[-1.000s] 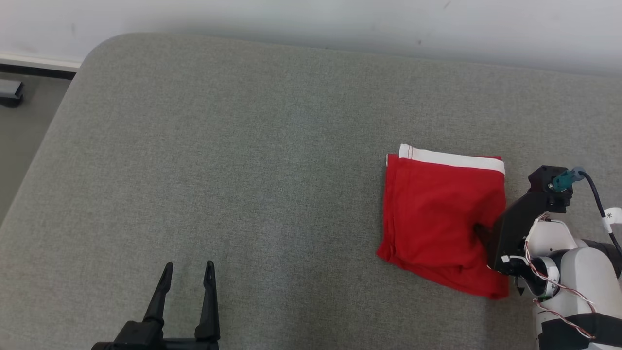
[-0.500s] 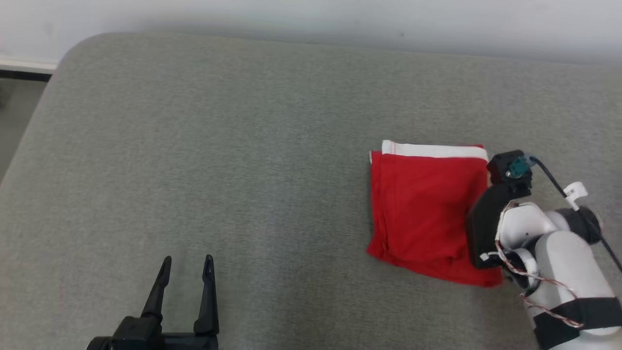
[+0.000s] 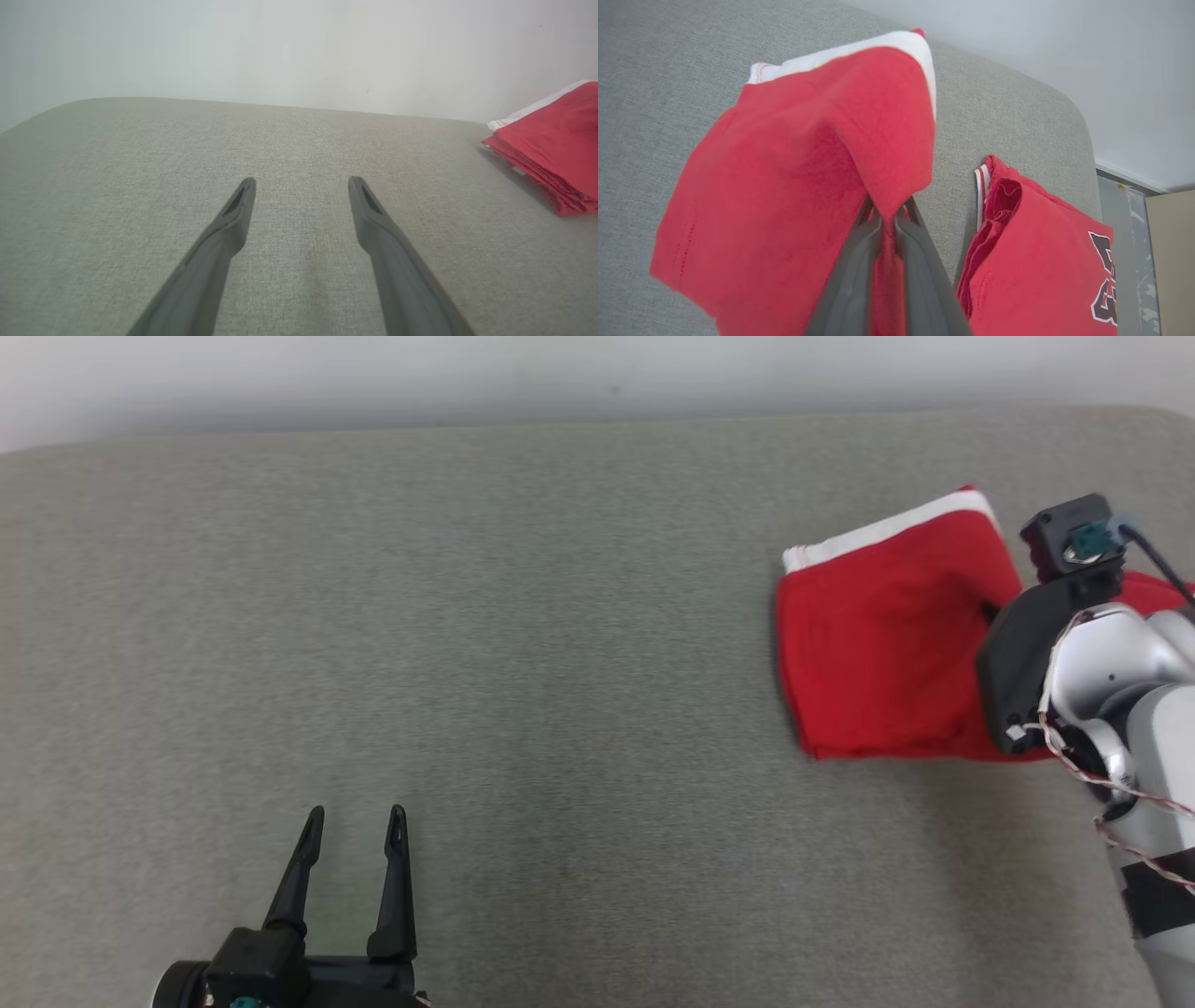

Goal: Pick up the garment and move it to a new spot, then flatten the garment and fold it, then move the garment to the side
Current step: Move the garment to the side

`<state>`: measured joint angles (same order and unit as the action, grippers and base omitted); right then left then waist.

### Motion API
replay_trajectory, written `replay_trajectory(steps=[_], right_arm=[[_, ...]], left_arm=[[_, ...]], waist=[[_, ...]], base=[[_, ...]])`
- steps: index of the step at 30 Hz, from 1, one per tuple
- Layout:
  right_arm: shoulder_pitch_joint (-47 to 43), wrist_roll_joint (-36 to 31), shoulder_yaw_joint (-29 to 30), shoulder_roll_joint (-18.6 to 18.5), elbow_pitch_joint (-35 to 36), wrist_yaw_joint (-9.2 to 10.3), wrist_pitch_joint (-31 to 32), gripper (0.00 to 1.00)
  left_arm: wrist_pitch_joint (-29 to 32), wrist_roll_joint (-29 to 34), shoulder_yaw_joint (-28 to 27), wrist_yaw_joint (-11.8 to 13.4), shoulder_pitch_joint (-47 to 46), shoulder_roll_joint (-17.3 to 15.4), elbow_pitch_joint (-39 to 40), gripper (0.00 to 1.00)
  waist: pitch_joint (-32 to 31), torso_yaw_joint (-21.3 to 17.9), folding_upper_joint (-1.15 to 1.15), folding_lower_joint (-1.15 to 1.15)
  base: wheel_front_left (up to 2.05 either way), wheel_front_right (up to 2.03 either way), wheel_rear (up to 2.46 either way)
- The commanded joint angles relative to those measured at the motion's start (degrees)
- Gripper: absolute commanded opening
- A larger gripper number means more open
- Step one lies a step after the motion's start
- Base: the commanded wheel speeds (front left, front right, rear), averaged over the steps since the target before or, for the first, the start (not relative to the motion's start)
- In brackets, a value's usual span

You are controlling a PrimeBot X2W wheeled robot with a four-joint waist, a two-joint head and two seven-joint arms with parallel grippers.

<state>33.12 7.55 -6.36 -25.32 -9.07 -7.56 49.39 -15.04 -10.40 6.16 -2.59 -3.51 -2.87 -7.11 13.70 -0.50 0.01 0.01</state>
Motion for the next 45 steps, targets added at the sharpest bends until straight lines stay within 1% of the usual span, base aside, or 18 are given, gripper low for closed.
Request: replay_trajectory(steps=[1, 6, 13, 16, 17, 20, 24, 30, 31, 32, 35, 39, 42, 43, 45], right_arm=[[1.0, 0.3, 0.2, -1.1, 0.8, 0.13, -0.5, 0.0], [1.2, -0.2, 1.2, -3.3, 2.0, 0.13, -0.6, 0.0], [1.2, -1.1, 1.4, -8.3, 3.2, 0.13, -3.1, 0.0], [1.1, -1.7, 2.0, -10.5, 2.2, 0.13, -5.0, 0.0], [1.2, -2.3, 2.6, -11.6, 0.8, 0.13, -6.0, 0.0], [1.1, -2.9, 5.0, -13.0, -2.0, 0.13, -7.8, 0.0], [0.3, -4.2, 10.2, -12.3, -5.9, 0.13, -10.2, 0.0], [-0.7, -9.0, 17.1, -11.3, -11.0, 0.13, -16.3, 0.0], [-1.0, -10.0, 18.2, -11.2, -12.0, 0.13, -17.0, 0.33], [-1.2, -10.8, 19.4, -10.7, -12.9, 0.13, -17.7, 1.0], [-1.1, -13.8, 22.7, -9.4, -13.9, 0.13, -21.6, 1.0], [-1.0, -14.9, 25.7, -7.0, -14.3, 0.13, -27.5, 1.0], [-1.0, -11.9, 25.3, -3.0, -13.1, 0.13, -32.3, 1.0], [-1.6, -12.0, 24.5, -2.9, -12.6, 0.13, -33.6, 1.0], [-2.8, -9.6, 23.0, -1.9, -12.0, 0.13, -35.6, 1.0]], left_arm=[[-0.1, 0.5, -0.4, -0.3, -0.7, 0.0, 0.0, 1.0], [-0.1, 1.1, -0.8, -0.9, -1.3, 0.0, 0.0, 1.0], [-0.1, 2.2, -1.9, -1.5, -1.7, 0.0, -0.3, 1.0], [-0.1, 2.4, -1.9, -1.8, -2.2, 0.0, -0.4, 1.0], [-0.1, 2.6, -2.0, -2.0, -2.4, 0.0, -0.4, 1.0], [-0.1, 2.8, -1.7, -2.4, -3.0, 0.0, -0.5, 1.0], [-0.1, 3.1, -1.4, -2.8, -3.5, 0.0, -0.5, 1.0], [-0.1, 3.9, -2.0, -3.4, -3.9, 0.0, -0.5, 1.0], [-0.1, 4.0, -2.0, -3.4, -3.9, 0.0, -0.5, 1.0], [-0.1, 4.0, -2.2, -3.3, -3.8, 0.0, -0.4, 1.0], [-0.1, 4.1, -2.4, -3.5, -3.4, 0.0, -0.1, 1.0], [-0.1, 4.1, -2.3, -3.5, -2.6, 0.0, 0.1, 1.0], [-0.1, 3.7, -2.3, -3.2, -2.2, 0.0, 0.5, 1.0], [-0.1, 3.8, -2.3, -3.1, -2.0, 0.0, 0.5, 1.0], [-0.1, 3.5, -2.2, -3.1, -1.7, 0.0, 0.6, 1.0]], waist=[[1.7, -4.1, -0.01, -0.01], [2.7, -5.7, -0.01, -0.01], [4.4, -7.8, -0.01, -0.01], [5.1, -8.0, -0.01, -0.01], [5.7, -8.1, -0.01, -0.01], [6.8, -7.6, -0.01, -0.01], [7.9, -6.3, -0.01, -0.01], [9.0, -4.4, -0.01, -0.01], [9.0, -4.1, -0.01, -0.01], [9.0, -3.8, -0.01, -0.01], [8.6, -3.3, -0.01, -0.01], [7.3, -3.2, -0.01, -0.01], [5.7, -3.3, -0.01, -0.01], [5.1, -3.4, -0.01, -0.01], [3.8, -3.3, -0.01, -0.01]], base=[[0.0, 0.0, 0.0], [0.0, 0.0, 0.0], [0.0, 0.0, 0.0], [0.0, 0.0, 0.0], [0.0, 0.0, 0.0], [0.0, 0.0, 0.0], [0.0, 0.0, 0.0], [0.0, 0.0, 0.0], [0.0, 0.0, 0.0], [0.0, 0.0, 0.0], [0.0, 0.0, 0.0], [0.0, 0.0, 0.0], [0.0, 0.0, 0.0], [0.0, 0.0, 0.0], [0.0, 0.0, 0.0]])
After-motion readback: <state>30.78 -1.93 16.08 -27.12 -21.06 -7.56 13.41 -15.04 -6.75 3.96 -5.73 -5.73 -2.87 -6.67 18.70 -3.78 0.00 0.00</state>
